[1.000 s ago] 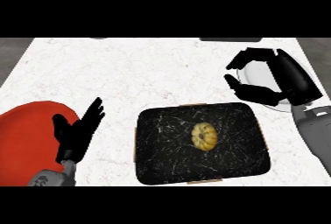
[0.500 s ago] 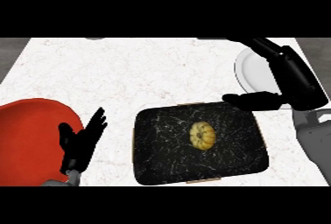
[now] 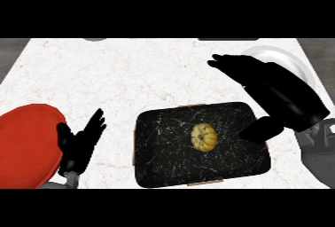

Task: Pick the squash from the tray and place it in the plate

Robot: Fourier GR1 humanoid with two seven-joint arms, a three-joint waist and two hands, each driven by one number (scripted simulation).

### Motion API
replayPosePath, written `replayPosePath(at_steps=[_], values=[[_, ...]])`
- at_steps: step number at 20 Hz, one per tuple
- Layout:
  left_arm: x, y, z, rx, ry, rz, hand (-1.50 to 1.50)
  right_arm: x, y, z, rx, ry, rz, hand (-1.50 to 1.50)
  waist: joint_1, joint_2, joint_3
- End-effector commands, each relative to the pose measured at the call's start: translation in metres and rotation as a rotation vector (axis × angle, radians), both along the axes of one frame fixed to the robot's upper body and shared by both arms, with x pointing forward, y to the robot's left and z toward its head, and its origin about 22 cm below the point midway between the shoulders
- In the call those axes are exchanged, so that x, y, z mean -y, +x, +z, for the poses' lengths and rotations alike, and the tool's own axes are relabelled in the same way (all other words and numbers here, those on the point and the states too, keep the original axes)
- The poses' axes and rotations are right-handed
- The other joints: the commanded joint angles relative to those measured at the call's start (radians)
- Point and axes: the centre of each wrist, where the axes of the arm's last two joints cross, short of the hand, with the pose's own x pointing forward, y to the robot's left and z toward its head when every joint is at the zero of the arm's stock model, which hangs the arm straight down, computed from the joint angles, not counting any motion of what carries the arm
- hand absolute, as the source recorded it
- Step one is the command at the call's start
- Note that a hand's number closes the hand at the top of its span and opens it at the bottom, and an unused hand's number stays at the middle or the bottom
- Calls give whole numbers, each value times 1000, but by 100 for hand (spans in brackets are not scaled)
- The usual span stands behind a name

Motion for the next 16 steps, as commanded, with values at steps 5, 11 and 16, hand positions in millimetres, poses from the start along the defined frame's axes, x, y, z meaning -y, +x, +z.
replayPosePath(at_steps=[5, 11, 16], values=[[14, -6, -1, -2, -16, -15, 0, -54, -22, -7, -76, -277, -96, -150, 9, 4, 1], [8, 1, 1, 6, 13, 7, 0, -104, -34, -59, -81, -311, -119, -150, 13, 7, 2], [27, -7, -7, 4, -2, -2, 0, -88, -29, -72, -138, -363, -176, -150, 6, 7, 2]])
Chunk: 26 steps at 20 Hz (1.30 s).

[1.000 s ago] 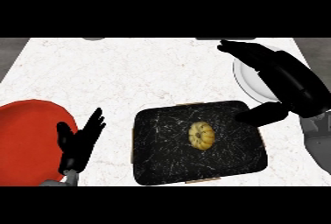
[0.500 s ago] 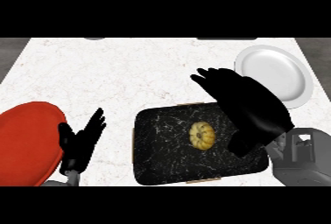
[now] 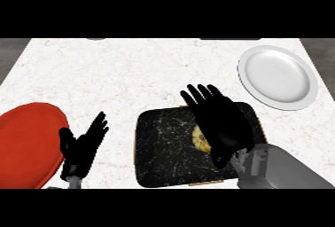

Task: Pick the squash from the tray and place it in the plate

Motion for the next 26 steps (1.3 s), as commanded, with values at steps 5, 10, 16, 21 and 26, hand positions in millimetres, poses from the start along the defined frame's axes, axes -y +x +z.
replayPosePath(at_steps=[5, 10, 16, 21, 26], values=[[-15, 4, -14, 0, -4, 6, 0, -5, -18, -30, -99, -19, -24, -150, -5, 1, 0], [-2, 7, 2, 0, 9, -19, 0, -14, -6, -41, -100, -25, -29, -150, -2, 1, 0], [-2, 21, -7, 10, -11, 11, 0, -4, -13, -74, -30, -130, -52, -150, -6, 1, 0], [-14, 9, -3, -6, 6, 3, 0, -8, -5, -69, -14, -165, -101, -150, -4, 1, 0], [-12, 11, 11, -5, 5, -6, 0, 2, 6, -88, -71, -162, -84, -150, -2, 1, 0]])
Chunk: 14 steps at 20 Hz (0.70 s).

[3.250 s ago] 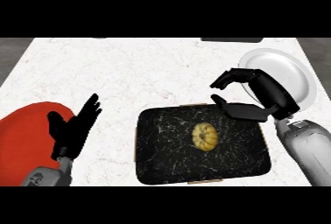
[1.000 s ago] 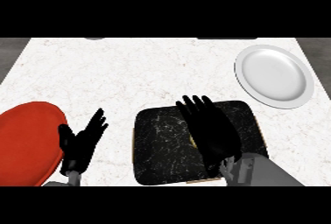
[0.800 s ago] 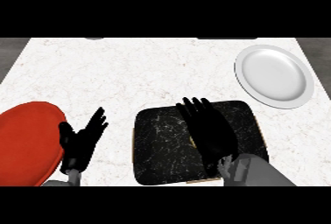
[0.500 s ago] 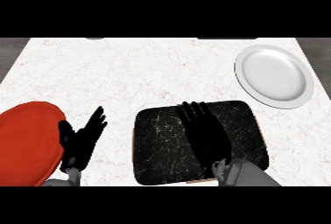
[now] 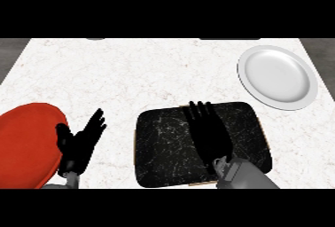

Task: Pick the squash from the tray and place it in the plate

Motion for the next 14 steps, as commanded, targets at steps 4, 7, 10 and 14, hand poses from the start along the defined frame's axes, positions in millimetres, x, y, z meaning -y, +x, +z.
replayPosePath(at_steps=[4, 7, 10, 14], values=[[-3, -6, -8, 3, -6, 4, 0, 17, 26, -19, -45, -31, -8, -150, 2, 0, 0], [-6, -5, -23, -12, 2, 2, 0, 11, 9, -32, -84, -149, 35, 150, -1, 1, 0], [-5, -4, 6, 4, -4, 3, 0, 0, 3, -40, -52, -147, 91, 150, 2, 0, 0], [-4, 5, 7, -7, -1, -2, 0, 3, 25, -33, -36, -150, 110, 150, 1, 0, 0]])
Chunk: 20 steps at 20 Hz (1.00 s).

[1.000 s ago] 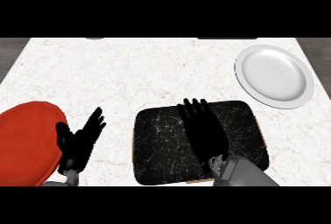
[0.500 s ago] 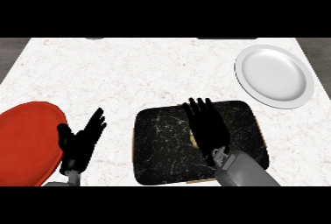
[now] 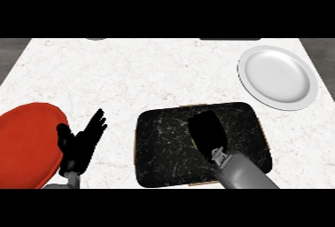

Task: Pick the squash from the tray and place it in the plate

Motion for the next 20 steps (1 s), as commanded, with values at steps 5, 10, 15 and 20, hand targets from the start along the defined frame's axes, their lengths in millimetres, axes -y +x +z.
replayPosePath(at_steps=[5, 10, 15, 20], values=[[-1, -7, -7, -9, 0, 13, 0, 11, -4, 1, 98, -1, 84, 150, -4, 2, 0], [-6, -19, -13, -19, 10, 50, 0, 53, -58, -15, 18, 437, 40, 150, -41, -3, 2], [-13, -12, -7, -13, -3, 47, 0, 70, -79, 0, 227, 797, 100, 150, -47, -1, 4], [-3, -16, 2, -10, -9, 33, 0, 100, -106, 38, 376, 990, 36, 150, -34, -5, 2]])
